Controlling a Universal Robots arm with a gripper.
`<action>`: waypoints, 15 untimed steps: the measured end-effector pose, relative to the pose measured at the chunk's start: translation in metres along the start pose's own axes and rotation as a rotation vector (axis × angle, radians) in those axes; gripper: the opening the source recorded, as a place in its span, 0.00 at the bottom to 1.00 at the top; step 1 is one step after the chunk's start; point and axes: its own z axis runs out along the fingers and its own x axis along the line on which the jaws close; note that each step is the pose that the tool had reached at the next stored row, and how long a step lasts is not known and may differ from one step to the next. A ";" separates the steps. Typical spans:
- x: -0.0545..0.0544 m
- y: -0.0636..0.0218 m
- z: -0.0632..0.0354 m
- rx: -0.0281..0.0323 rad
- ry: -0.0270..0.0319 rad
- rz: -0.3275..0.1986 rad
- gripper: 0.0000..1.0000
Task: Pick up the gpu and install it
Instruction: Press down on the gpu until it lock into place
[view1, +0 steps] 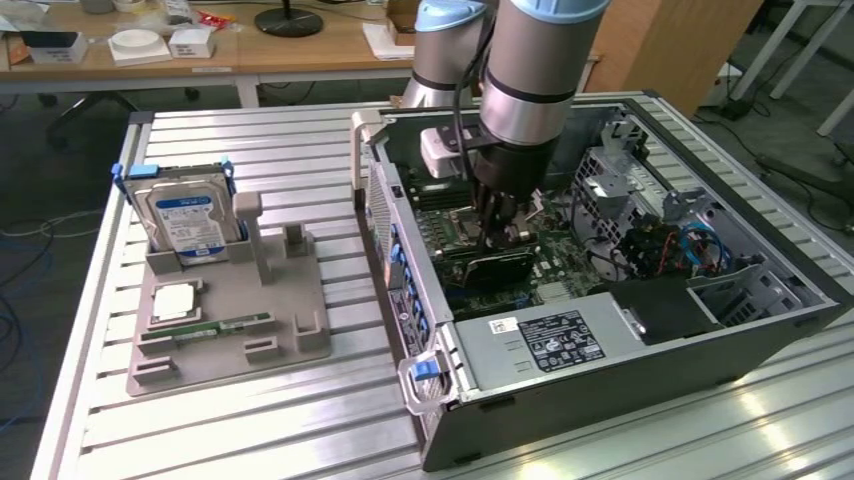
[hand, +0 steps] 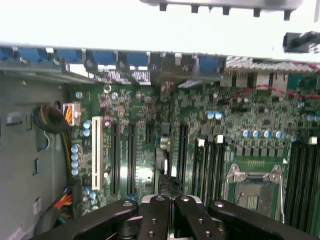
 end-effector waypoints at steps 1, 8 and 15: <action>0.000 0.0000 -0.0001 -0.0060 -0.0007 0.000 0.10; 0.000 0.0040 0.0021 -0.0099 -0.0031 -0.001 0.10; 0.000 0.0080 0.0034 -0.0158 -0.0040 -0.028 0.10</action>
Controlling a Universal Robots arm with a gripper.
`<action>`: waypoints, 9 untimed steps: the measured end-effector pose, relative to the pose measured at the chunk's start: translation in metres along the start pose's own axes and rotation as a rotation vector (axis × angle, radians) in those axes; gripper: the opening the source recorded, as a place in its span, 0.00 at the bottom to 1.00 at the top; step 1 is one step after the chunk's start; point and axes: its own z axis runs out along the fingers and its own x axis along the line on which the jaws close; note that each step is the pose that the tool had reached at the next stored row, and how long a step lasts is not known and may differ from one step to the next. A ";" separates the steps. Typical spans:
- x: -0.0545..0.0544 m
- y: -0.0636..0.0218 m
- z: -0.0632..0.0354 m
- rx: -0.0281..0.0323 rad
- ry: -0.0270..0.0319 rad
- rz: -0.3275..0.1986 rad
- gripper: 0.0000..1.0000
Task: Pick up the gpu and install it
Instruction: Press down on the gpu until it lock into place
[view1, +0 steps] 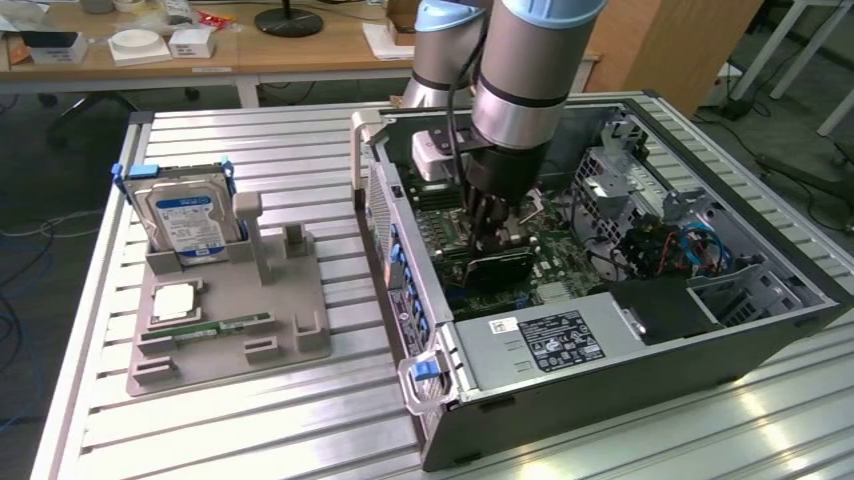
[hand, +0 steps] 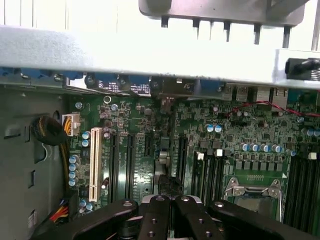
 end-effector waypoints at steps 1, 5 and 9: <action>0.000 0.0005 0.0002 -0.0004 -0.0001 -0.006 0.10; -0.003 0.0074 0.0011 -0.0007 -0.0005 -0.013 0.10; -0.005 0.0144 0.0018 -0.0010 -0.0005 -0.013 0.10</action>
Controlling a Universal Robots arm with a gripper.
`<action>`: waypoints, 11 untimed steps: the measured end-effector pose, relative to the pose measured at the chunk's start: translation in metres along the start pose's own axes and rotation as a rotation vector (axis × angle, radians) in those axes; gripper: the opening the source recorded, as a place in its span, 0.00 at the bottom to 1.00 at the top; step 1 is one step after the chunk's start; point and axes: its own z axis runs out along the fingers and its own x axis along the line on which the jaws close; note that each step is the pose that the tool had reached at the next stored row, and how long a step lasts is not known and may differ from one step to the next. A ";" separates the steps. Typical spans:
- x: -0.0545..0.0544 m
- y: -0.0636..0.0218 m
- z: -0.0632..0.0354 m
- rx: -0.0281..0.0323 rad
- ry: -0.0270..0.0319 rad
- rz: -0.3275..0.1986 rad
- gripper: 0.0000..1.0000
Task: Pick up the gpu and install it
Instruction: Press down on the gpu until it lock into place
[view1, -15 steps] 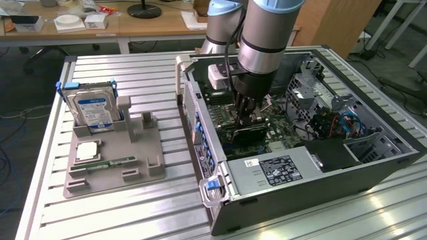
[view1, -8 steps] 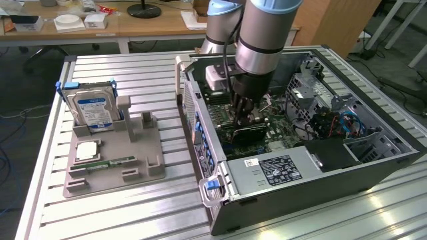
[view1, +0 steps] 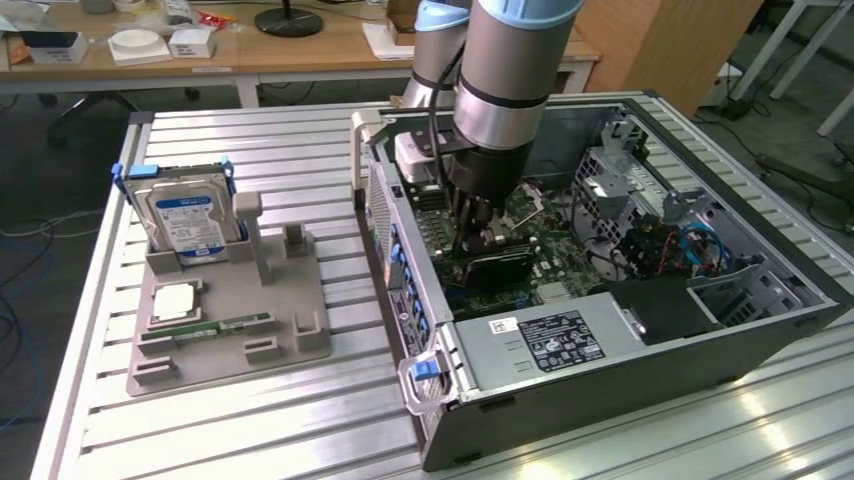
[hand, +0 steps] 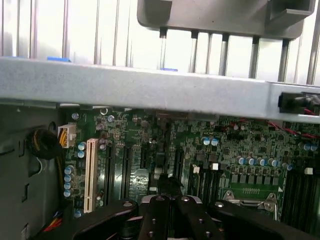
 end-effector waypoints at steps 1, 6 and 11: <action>0.000 0.0016 0.0003 -0.0003 0.0001 0.000 0.10; -0.001 0.0101 0.0018 -0.0012 0.0000 0.000 0.10; 0.000 0.0126 0.0053 -0.0033 0.0015 0.000 0.10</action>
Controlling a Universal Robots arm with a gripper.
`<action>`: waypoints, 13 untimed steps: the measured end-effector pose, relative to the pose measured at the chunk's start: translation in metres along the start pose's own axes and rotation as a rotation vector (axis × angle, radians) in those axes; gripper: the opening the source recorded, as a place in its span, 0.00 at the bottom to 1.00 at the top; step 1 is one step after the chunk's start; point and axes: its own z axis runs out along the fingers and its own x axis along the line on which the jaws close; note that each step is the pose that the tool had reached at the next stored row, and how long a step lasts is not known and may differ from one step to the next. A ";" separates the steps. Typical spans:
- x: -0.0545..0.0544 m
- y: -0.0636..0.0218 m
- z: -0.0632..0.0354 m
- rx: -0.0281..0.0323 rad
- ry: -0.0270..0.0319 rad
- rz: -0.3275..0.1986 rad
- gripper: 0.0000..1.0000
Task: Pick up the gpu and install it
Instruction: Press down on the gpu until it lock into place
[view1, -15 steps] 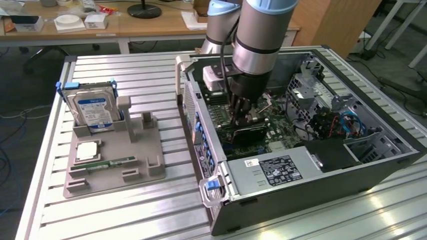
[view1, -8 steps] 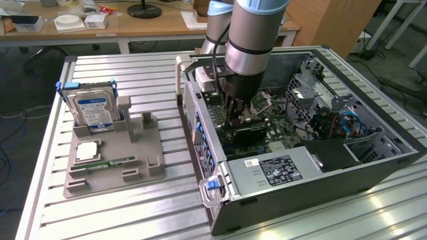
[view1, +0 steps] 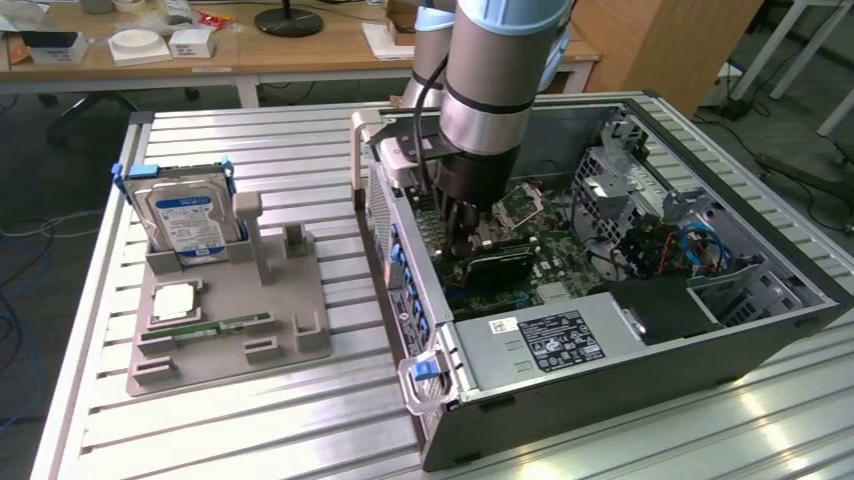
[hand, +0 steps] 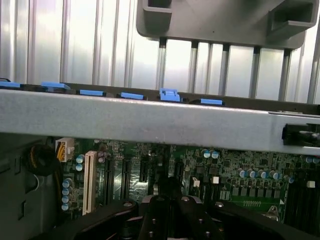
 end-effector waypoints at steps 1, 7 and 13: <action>0.000 0.0001 0.0002 -0.0005 0.0002 0.000 0.10; 0.000 0.0002 0.0011 -0.0007 0.0004 0.000 0.10; 0.000 0.0003 0.0030 -0.0004 -0.0002 0.000 0.10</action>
